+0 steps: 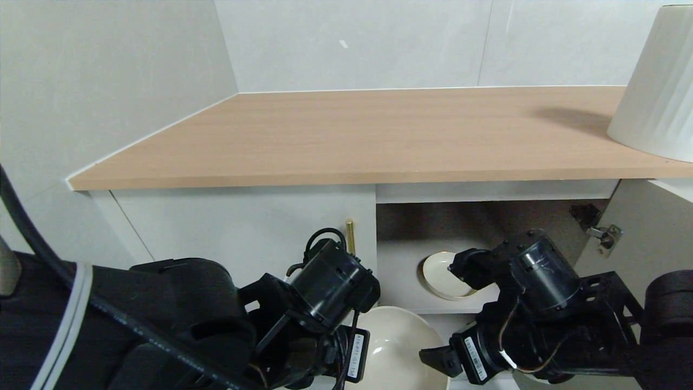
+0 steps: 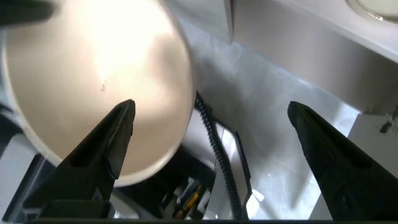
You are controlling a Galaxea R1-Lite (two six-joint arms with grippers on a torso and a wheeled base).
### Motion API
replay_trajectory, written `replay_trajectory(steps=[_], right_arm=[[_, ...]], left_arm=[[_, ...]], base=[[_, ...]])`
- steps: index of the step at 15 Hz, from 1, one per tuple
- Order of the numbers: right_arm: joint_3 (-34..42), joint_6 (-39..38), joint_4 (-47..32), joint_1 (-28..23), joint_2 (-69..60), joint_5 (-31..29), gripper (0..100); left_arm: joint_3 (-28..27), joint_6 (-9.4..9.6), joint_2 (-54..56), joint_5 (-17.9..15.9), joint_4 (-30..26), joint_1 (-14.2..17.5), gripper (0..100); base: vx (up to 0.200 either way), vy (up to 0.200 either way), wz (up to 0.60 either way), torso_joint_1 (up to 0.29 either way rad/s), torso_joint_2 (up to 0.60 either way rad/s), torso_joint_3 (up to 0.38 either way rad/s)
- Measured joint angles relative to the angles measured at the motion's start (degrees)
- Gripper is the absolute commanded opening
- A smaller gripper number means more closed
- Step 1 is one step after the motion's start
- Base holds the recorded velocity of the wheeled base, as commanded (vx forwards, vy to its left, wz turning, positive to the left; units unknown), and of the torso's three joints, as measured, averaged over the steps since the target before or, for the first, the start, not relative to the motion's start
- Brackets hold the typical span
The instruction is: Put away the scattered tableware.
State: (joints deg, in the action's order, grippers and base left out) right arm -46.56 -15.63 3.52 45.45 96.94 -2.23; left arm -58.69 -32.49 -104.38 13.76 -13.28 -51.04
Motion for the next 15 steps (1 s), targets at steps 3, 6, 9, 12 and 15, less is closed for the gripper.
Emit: replay_trajectory(steps=[3,6,9,12,15], right_arm=[[0.15,-0.40,0.66,-0.02,1.62,-0.66,0],[0.12,-0.73,0.77,-0.05,2.54,-0.55,0],[0.12,-0.77,0.90,-0.05,2.82,-0.45,0],[0.15,-0.68,0.83,-0.02,2.89,-0.50,0],[0.20,-0.68,0.77,-0.02,2.91,-0.55,0]], left_arm=[[0.00,-0.09,0.00,0.09,0.01,-0.35,0],[0.09,-0.22,0.13,0.06,0.09,-0.46,0],[0.09,-0.24,0.27,0.02,0.11,-0.67,0],[0.15,-0.29,0.33,0.09,0.00,-0.63,0],[0.23,-0.24,0.49,0.11,-0.16,-0.63,0]], base=[[0.000,0.000,0.00,0.000,0.00,0.000],[0.000,0.000,0.00,0.000,0.00,0.000],[0.000,0.000,0.00,0.000,0.00,0.000],[0.000,0.000,0.00,0.000,0.00,0.000],[0.000,0.000,0.00,0.000,0.00,0.000]])
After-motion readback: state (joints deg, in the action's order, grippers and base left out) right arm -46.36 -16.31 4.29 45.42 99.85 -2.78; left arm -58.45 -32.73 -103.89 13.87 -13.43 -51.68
